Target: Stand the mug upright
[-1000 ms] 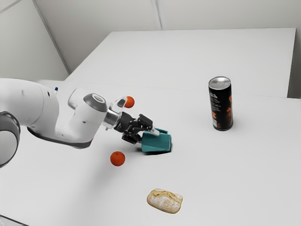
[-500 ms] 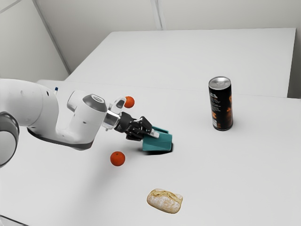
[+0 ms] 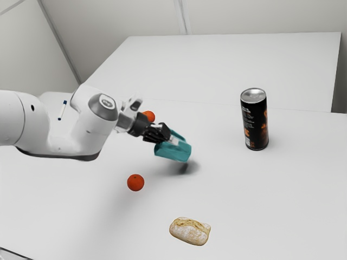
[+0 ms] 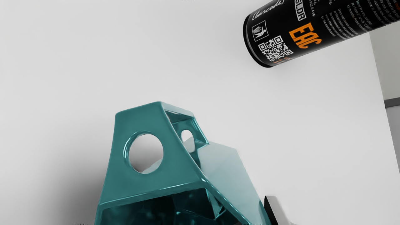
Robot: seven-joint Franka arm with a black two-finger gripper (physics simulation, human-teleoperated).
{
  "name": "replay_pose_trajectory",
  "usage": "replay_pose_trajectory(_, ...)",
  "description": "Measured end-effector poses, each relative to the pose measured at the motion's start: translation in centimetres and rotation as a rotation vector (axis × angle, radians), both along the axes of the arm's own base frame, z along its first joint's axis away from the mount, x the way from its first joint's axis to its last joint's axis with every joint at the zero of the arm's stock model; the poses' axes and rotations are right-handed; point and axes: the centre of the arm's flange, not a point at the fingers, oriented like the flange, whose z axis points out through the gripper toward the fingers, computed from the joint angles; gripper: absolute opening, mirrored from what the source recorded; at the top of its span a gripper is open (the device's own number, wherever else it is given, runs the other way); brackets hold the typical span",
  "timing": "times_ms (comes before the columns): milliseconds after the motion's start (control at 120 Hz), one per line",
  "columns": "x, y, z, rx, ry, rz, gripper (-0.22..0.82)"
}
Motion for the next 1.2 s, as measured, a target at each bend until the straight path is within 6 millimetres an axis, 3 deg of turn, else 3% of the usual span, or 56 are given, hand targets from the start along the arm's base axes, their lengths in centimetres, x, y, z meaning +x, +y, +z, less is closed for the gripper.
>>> replay_pose_trajectory(183, 1.0, 1.2, 3.0, 0.306, -0.066, -0.179, -0.14)
replay_pose_trajectory(383, 1.6, 2.7, 4.5, 0.535, -0.039, -0.284, -0.14)
replay_pose_trajectory(692, 0.8, 4.5, 3.4, 0.674, 0.101, -0.299, -0.14)
replay_pose_trajectory(1200, 0.7, 5.5, 1.0, 0.767, 0.202, -0.258, -0.14)
